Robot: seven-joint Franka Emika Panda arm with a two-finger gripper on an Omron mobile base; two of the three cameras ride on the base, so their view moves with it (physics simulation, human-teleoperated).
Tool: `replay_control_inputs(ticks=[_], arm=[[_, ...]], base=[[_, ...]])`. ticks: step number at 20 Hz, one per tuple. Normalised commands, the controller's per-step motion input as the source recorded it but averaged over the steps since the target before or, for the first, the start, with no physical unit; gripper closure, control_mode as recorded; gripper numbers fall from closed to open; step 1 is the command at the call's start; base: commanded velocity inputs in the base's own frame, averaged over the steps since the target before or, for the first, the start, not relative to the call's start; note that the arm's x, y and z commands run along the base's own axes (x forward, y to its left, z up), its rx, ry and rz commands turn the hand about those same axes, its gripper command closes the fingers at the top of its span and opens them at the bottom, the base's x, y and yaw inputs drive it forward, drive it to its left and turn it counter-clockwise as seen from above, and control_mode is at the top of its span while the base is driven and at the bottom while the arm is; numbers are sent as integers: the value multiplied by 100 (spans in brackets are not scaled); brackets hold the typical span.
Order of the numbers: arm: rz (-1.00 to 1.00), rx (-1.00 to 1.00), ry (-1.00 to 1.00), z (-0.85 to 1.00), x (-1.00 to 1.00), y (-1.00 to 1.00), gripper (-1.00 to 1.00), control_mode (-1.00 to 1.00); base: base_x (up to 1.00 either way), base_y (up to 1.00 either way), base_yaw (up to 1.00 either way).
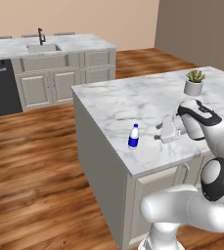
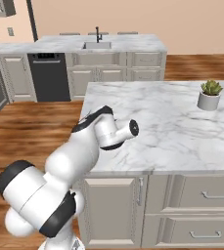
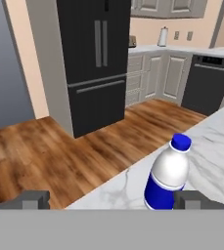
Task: Pick the bottled water, bottled drink, water bottle from the counter and place them in the open cabinet.
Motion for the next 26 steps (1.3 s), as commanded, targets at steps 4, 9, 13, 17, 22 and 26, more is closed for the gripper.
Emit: replay_control_inputs(ticks=[4, 9, 13, 17, 22, 26], arm=[[0, 0, 0, -15, 23, 6, -100, -100], [0, 0, 0, -16, 27, 3, -100, -100], [0, 0, 0, -16, 29, 2, -100, -100], [0, 0, 0, -14, 29, 0, -100, -100], [0, 0, 0, -12, 29, 0, -100, -100], [0, 0, 0, -13, 32, 0, -100, -100]], base=[[0, 0, 0], [0, 0, 0], [0, 0, 0], [0, 0, 0], [0, 0, 0], [0, 0, 0]])
